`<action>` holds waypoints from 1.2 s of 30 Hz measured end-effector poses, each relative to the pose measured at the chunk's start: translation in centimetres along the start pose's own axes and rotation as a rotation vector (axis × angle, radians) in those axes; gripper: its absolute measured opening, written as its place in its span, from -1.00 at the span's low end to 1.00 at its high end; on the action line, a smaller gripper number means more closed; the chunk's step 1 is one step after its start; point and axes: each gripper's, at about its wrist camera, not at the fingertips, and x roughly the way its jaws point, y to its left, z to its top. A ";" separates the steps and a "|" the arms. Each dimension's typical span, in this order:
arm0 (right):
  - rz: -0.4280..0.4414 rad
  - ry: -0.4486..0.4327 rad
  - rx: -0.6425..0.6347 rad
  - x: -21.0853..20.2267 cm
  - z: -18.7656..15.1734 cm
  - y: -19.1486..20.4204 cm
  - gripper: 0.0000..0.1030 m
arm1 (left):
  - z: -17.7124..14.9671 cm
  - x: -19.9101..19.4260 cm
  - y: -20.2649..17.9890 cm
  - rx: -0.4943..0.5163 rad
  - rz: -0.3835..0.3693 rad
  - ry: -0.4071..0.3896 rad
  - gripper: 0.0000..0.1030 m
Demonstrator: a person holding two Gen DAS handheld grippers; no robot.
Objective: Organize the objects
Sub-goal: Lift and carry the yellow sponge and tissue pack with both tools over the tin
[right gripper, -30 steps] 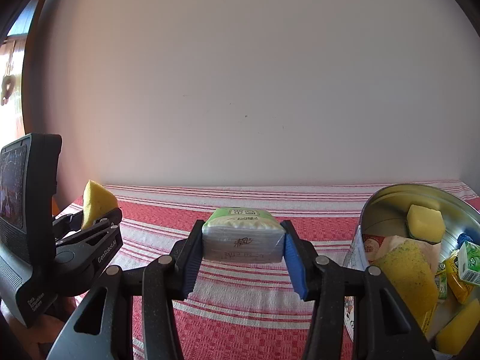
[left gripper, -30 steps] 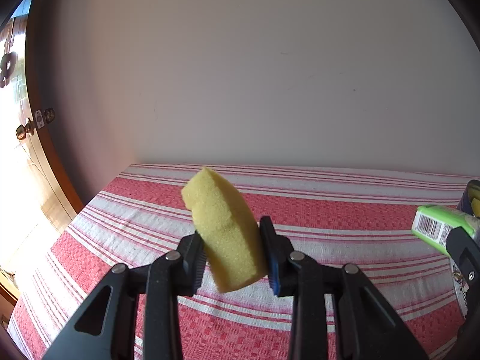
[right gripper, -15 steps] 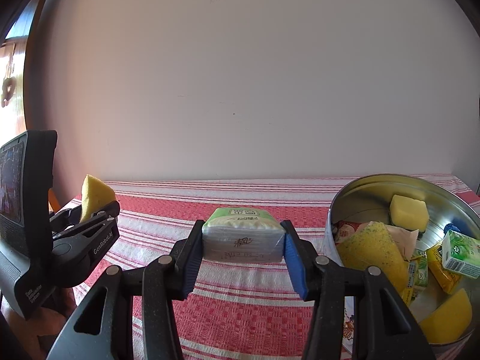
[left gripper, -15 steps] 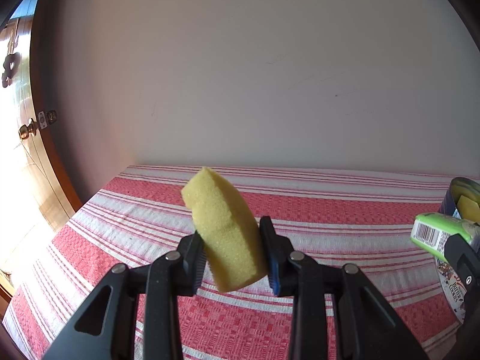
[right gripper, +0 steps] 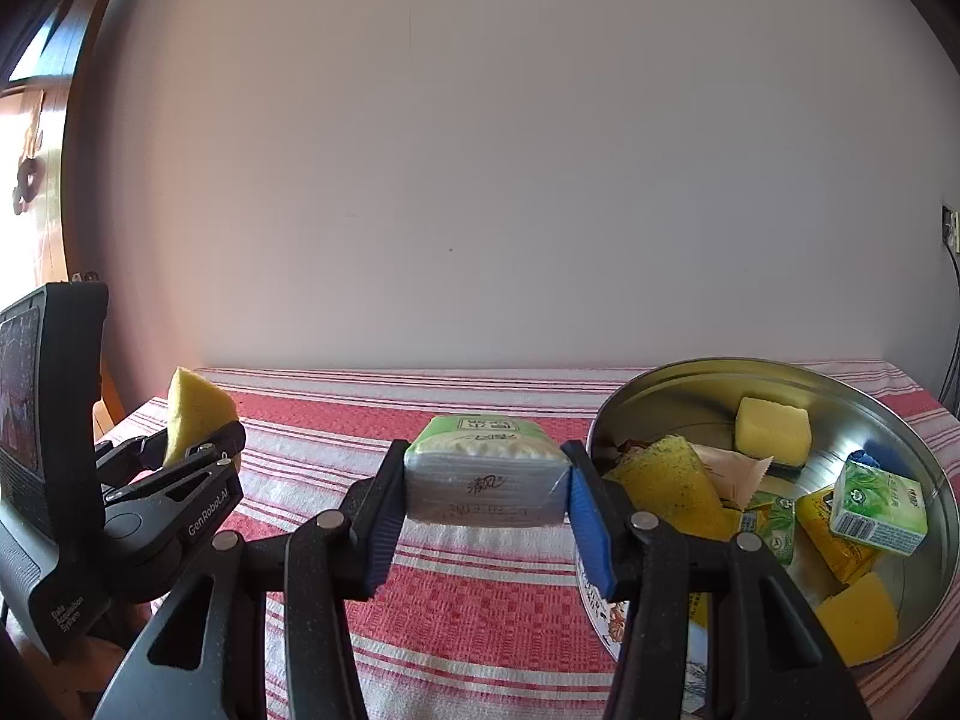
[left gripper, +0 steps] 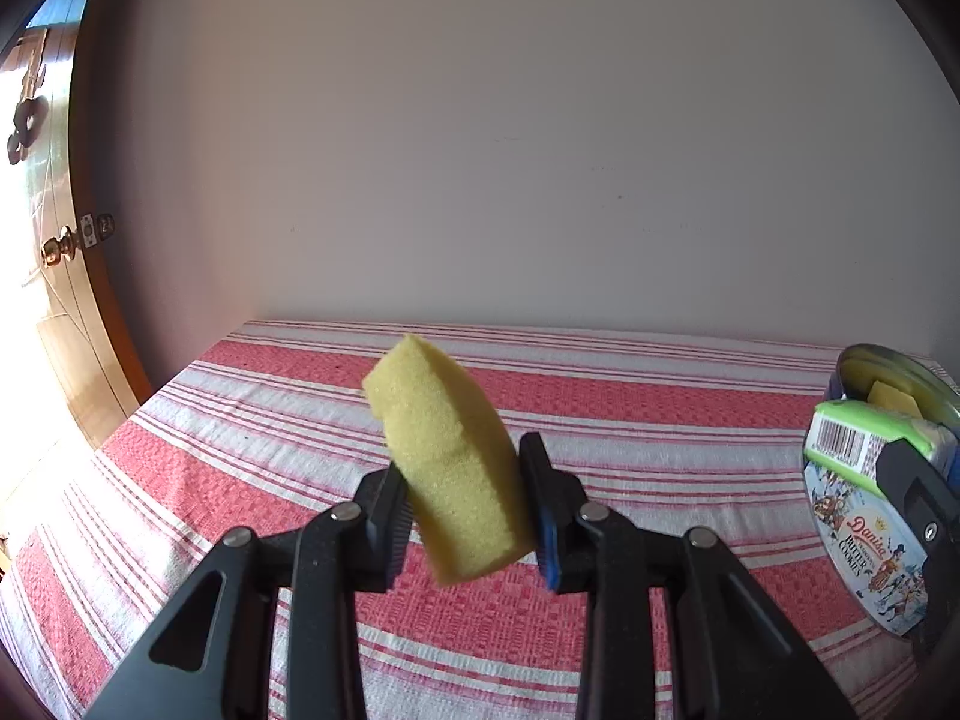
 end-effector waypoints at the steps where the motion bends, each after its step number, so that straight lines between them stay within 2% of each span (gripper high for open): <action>1: -0.002 -0.006 -0.005 -0.1 -0.4 0.4 0.02 | -0.1 -0.2 -0.3 0.002 -0.005 -0.001 -0.37; 10: -0.027 -0.066 -0.046 -2.6 -1.3 -1.1 0.02 | -0.7 -2.7 -3.2 0.003 -0.053 -0.009 -0.37; 23: -0.077 -0.104 -0.012 -4.6 -1.3 -6.4 0.02 | -0.4 -5.9 -8.2 0.049 -0.136 -0.051 -0.37; 29: -0.106 -0.109 0.003 -5.1 -1.0 -8.1 0.02 | -0.3 -6.2 -9.4 0.051 -0.155 -0.057 -0.37; 36: -0.117 -0.126 0.015 -6.1 -0.8 -8.3 0.02 | -0.2 -6.3 -10.3 0.063 -0.169 -0.060 -0.37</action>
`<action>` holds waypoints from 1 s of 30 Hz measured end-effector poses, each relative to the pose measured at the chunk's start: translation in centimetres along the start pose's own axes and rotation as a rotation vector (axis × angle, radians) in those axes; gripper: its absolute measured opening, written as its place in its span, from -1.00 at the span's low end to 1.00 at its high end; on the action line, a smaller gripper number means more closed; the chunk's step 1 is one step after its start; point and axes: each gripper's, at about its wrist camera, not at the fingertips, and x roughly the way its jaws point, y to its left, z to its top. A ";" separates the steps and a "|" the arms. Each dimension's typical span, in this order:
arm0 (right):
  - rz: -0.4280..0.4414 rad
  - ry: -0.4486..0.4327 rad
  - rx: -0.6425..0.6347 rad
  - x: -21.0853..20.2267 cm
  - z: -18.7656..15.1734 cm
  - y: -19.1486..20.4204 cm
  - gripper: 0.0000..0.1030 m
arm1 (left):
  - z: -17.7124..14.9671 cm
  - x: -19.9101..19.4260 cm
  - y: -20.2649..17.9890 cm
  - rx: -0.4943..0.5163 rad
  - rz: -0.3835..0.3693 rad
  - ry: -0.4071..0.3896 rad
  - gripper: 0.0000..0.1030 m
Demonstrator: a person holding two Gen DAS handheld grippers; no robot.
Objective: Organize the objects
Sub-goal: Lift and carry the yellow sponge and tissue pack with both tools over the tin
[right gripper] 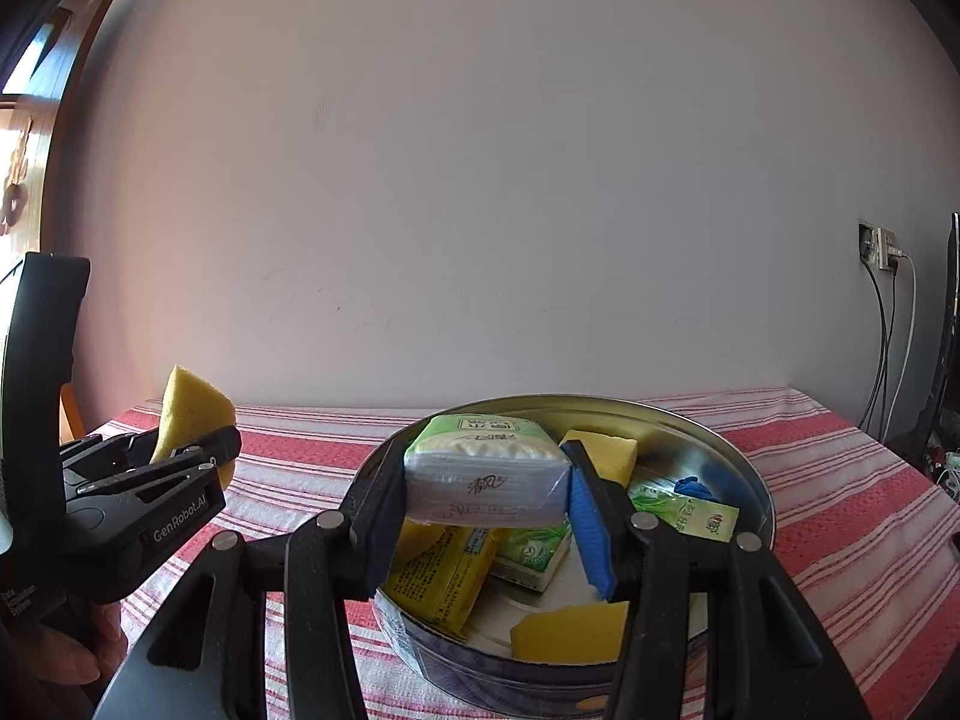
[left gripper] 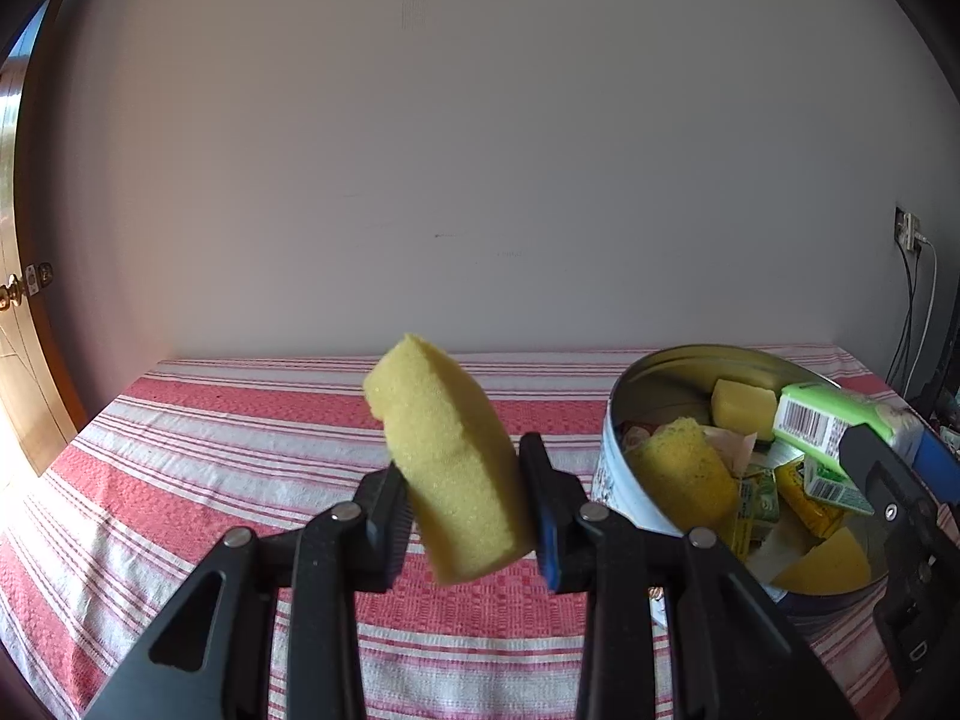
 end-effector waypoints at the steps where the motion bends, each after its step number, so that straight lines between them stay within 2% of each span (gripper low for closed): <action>1: -0.001 -0.002 0.000 -0.5 0.0 0.3 0.02 | 0.1 0.0 -0.2 0.002 -0.003 -0.001 -0.37; 30: -0.130 -0.033 0.031 -2.5 0.2 -5.1 0.02 | 2.2 -0.5 -7.8 0.071 -0.105 -0.036 -0.37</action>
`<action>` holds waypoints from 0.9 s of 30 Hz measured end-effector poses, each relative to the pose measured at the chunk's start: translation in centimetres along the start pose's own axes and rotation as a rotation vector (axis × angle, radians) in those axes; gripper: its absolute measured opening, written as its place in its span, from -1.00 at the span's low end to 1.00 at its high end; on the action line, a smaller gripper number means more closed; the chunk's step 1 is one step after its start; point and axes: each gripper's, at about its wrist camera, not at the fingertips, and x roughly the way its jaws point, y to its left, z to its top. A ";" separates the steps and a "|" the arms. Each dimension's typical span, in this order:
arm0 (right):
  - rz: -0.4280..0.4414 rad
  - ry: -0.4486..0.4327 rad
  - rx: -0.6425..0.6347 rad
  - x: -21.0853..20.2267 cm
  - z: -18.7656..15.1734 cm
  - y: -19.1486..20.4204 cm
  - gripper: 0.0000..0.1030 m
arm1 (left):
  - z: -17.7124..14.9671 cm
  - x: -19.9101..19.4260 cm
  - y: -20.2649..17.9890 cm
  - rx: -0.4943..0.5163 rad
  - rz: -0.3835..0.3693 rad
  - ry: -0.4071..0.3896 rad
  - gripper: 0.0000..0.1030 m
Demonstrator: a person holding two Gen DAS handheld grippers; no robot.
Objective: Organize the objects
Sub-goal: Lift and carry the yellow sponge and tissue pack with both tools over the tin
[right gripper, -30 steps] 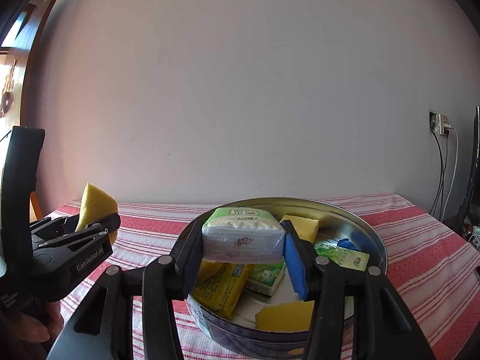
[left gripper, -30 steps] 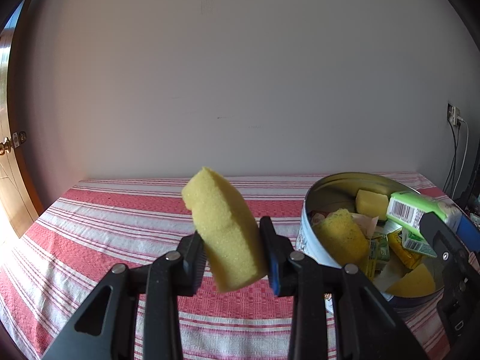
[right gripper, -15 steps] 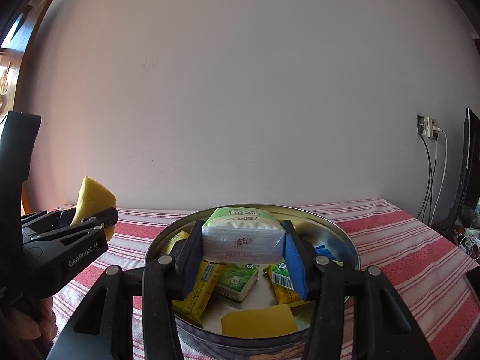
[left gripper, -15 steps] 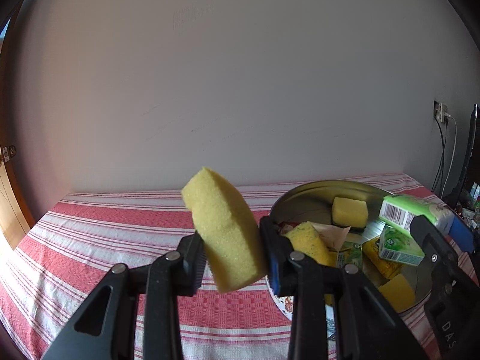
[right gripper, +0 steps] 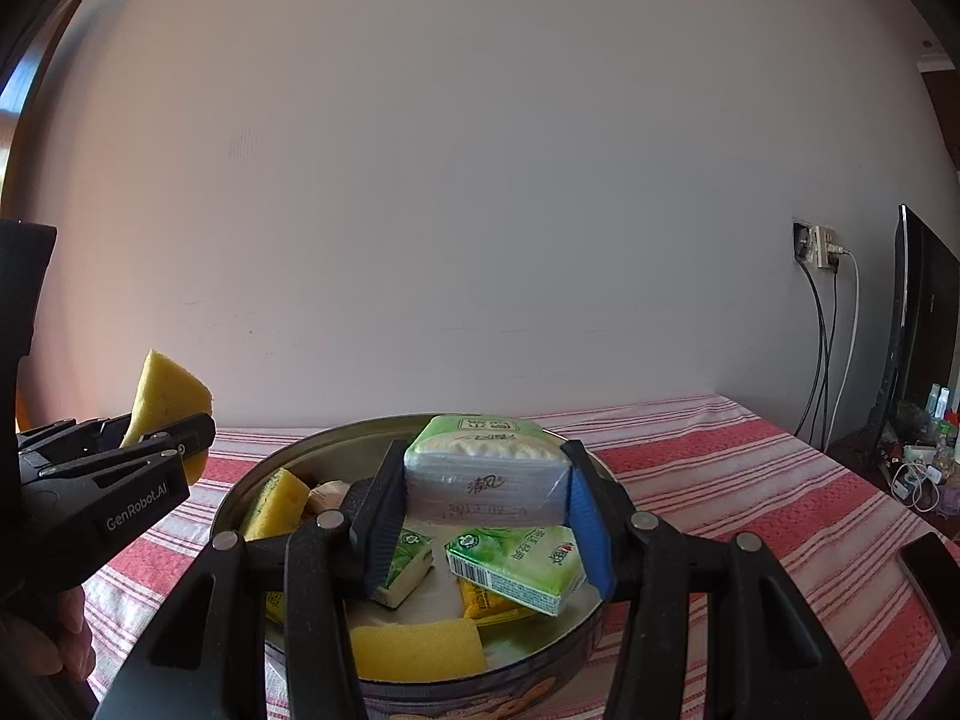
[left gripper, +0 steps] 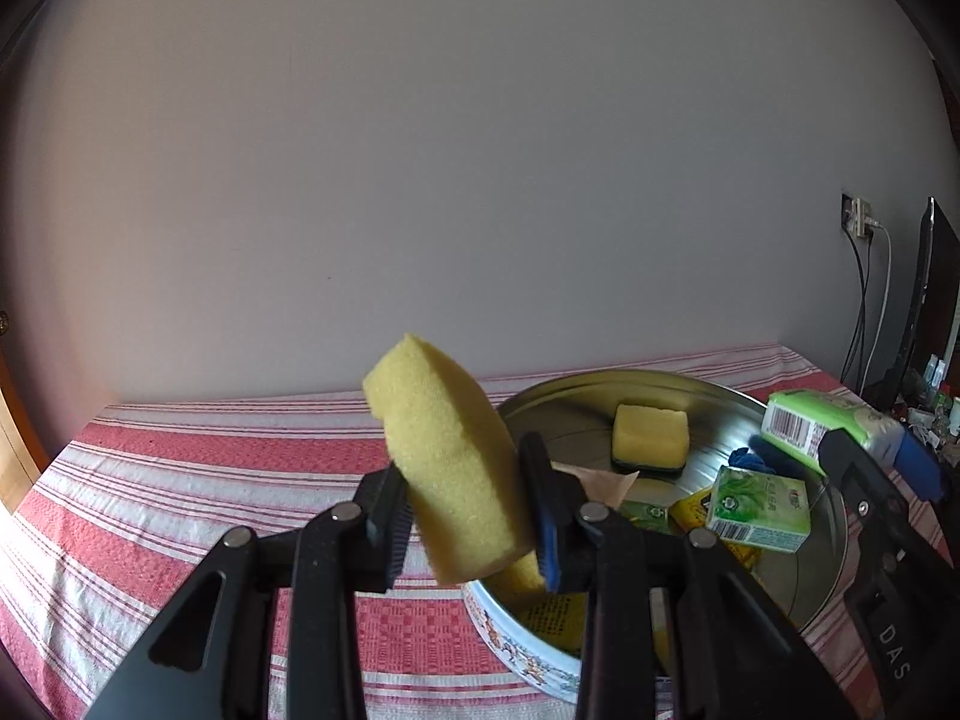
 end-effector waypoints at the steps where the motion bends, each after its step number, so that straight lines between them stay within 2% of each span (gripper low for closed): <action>1: -0.002 0.001 0.000 -0.5 0.1 0.3 0.02 | 0.1 0.0 -0.3 0.003 -0.004 -0.001 -0.37; 11: -0.034 0.004 -0.021 1.5 0.2 -1.7 0.02 | 0.9 0.9 -3.0 0.016 -0.045 0.000 -0.37; 27: -0.068 0.020 -0.049 4.4 1.8 -3.1 0.02 | 1.8 3.7 -4.8 -0.001 -0.052 0.046 -0.37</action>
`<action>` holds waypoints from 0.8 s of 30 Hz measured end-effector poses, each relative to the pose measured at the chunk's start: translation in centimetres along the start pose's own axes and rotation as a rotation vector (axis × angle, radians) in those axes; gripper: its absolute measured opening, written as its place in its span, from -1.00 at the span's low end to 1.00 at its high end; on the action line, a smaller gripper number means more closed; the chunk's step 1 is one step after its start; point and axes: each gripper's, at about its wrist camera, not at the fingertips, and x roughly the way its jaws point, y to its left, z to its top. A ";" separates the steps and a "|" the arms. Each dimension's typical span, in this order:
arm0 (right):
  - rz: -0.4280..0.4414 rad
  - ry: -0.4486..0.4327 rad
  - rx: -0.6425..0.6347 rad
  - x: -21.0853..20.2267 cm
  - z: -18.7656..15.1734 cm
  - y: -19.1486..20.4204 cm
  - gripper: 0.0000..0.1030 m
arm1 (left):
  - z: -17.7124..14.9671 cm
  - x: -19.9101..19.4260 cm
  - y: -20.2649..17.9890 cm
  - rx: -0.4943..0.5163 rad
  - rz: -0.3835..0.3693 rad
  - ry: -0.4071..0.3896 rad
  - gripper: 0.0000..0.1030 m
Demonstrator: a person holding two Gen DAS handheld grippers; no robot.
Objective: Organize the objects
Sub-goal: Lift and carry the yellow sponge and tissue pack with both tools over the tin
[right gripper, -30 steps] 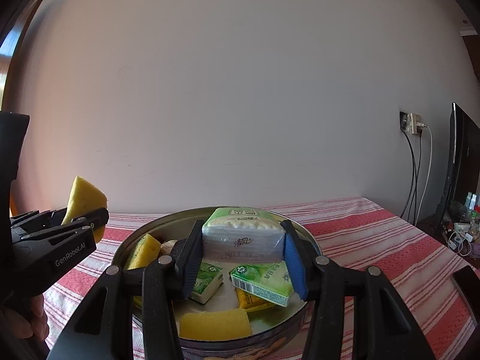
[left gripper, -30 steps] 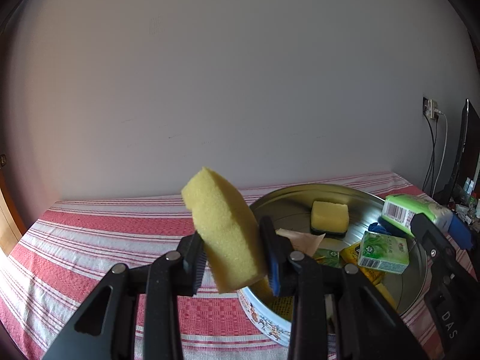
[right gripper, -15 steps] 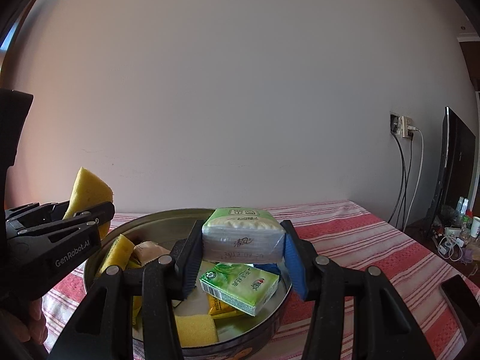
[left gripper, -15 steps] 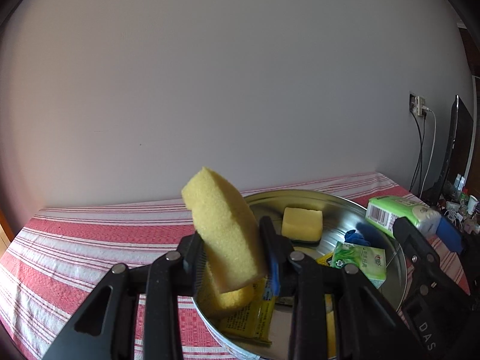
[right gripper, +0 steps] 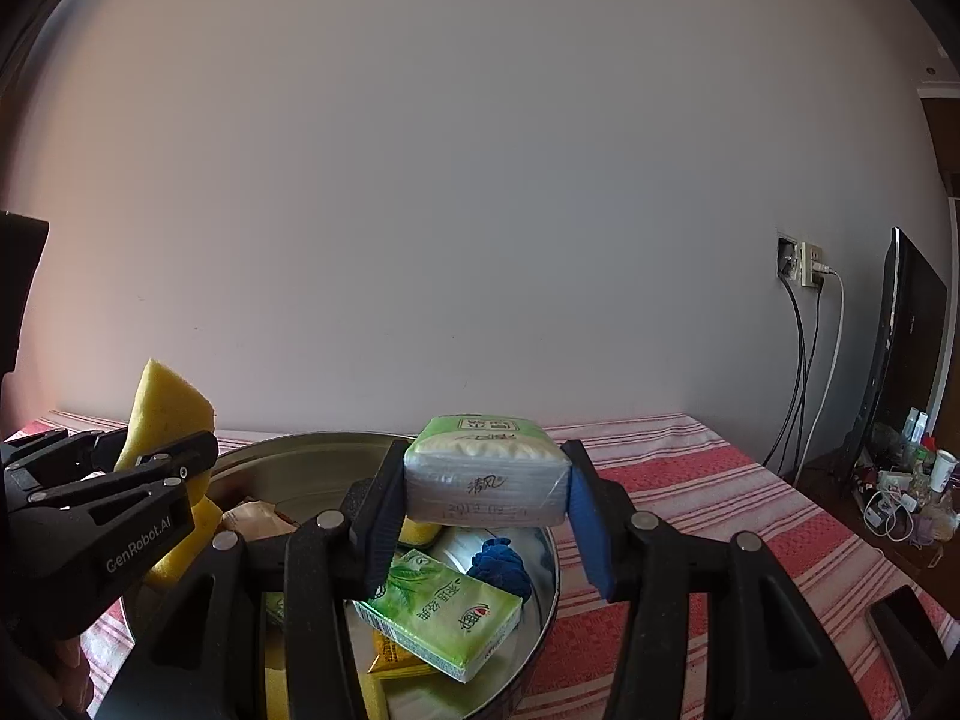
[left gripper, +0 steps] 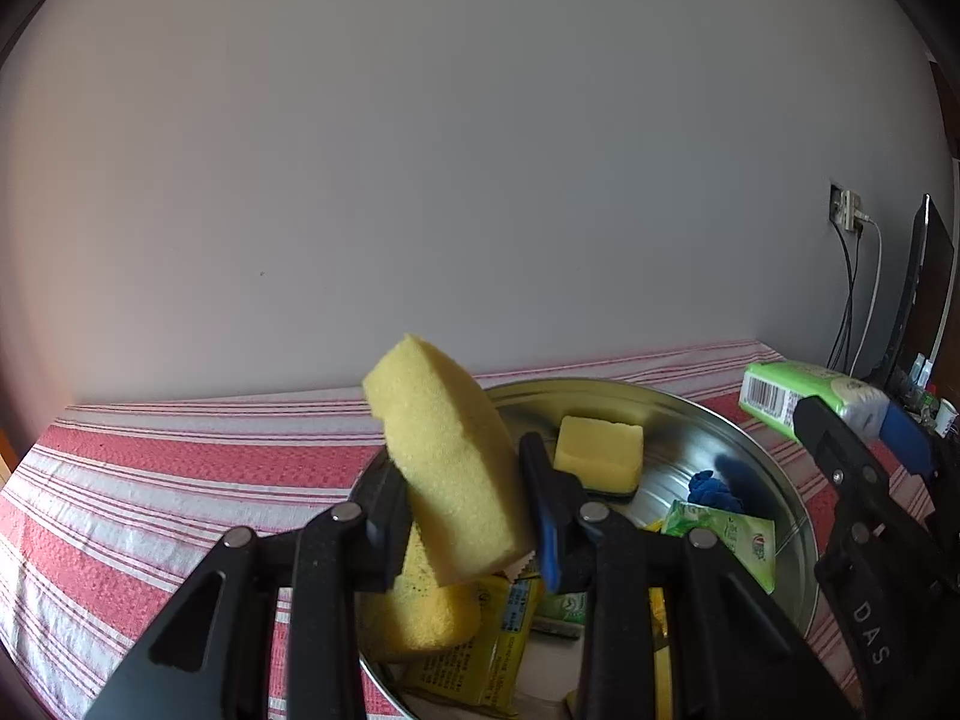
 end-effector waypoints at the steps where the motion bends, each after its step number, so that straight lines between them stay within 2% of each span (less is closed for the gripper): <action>1: 0.000 0.004 0.000 0.2 0.1 0.0 0.02 | 0.1 0.1 -0.1 0.002 -0.001 0.000 -0.37; 24: 0.034 0.163 -0.072 5.2 2.4 1.0 0.02 | 3.3 5.0 -0.6 -0.028 0.020 0.111 -0.37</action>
